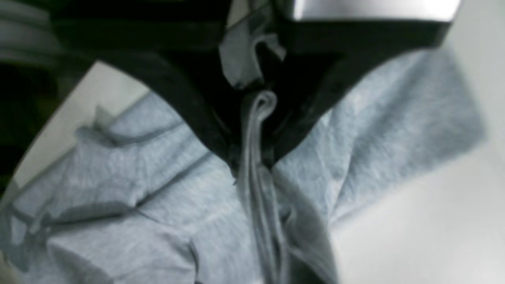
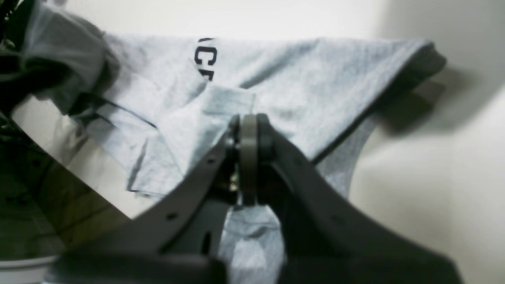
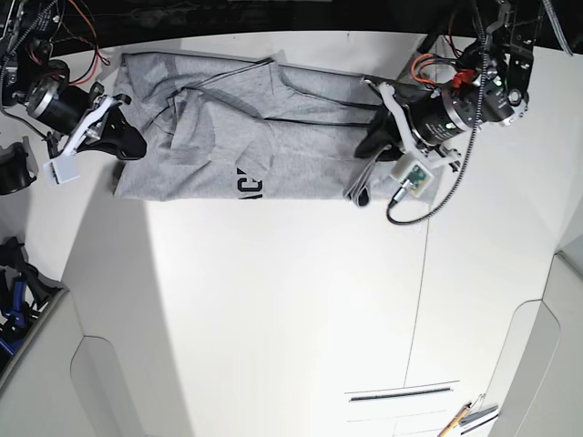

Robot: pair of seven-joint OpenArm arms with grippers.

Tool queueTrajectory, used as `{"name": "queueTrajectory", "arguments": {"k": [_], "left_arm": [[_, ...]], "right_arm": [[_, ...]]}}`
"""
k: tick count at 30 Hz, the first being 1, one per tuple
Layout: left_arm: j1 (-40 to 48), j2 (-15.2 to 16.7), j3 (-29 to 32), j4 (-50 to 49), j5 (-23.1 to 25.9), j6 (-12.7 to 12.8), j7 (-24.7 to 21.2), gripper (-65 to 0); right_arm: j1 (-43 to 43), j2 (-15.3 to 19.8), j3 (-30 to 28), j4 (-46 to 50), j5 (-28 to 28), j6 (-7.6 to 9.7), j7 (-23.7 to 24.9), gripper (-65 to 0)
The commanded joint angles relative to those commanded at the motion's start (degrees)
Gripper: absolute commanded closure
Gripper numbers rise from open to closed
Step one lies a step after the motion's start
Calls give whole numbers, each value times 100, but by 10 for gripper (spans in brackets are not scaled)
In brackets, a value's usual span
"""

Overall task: Fold the T-shirt properly
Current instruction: 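Lay the left gripper's end onto the strip's middle and regrasp both grippers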

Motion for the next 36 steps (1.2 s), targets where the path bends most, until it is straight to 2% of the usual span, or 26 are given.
{"name": "queueTrajectory", "arguments": {"k": [4, 5, 7, 8, 9, 10, 12, 13, 15, 19, 22, 25, 28, 31, 33, 36], "left_arm": [[-431, 105, 361, -579, 160, 2, 7, 0], [-476, 140, 411, -693, 153, 0, 7, -37], [-485, 208, 459, -796, 96, -2, 9, -178], [-485, 236, 459, -802, 4, 0, 7, -262], [-487, 249, 459, -802, -157, 0, 7, -332], [-492, 251, 459, -802, -356, -2, 4, -371], [-490, 330, 457, -802, -625, -7, 11, -377], [-487, 393, 457, -802, -715, -7, 17, -377], [-490, 527, 457, -800, -999, -42, 103, -376], [-490, 656, 455, -664, -1781, -564, 658, -376], [-487, 627, 208, -136, -1777, -761, 1001, -376], [-350, 516, -330, 492, -1779, -768, 1001, -376], [-39, 501, -730, 570, -1731, -768, 951, -376], [120, 501, -994, 570, -1276, -768, 835, -376], [136, 501, -1115, 564, -1093, -768, 782, -376], [133, 498, -1165, 490, -992, -621, 782, -376]], "right_arm": [[-2, 0, 293, 0, -15, -22, -11, 0], [-2, 0, 400, 0, -11, -24, -17, 0], [-4, 0, 584, -2, -13, -39, -33, 0], [-2, -2, 640, -2, -13, -46, -46, -26], [-2, 0, 658, -2, -13, -44, -44, -114], [-2, -2, 656, -2, -15, -44, -44, -198], [-4, 2, 656, -17, -59, -42, -42, -308], [-4, 0, 656, -17, -140, -42, -33, -329], [-13, 0, 656, -20, -295, -44, 2, -330], [-15, 0, 656, -31, -382, -44, 22, -330], [-15, 2, 656, -31, -382, -44, 24, -330], [-17, 0, 656, -31, -382, -44, 22, -330], [-15, 0, 656, -31, -380, -44, 70, -330], [-15, 0, 656, -33, -404, -63, 151, -330], [-15, -2, 656, -87, -420, -157, 321, -332], [-11, 0, 656, -315, -492, -168, 415, -413]]}}
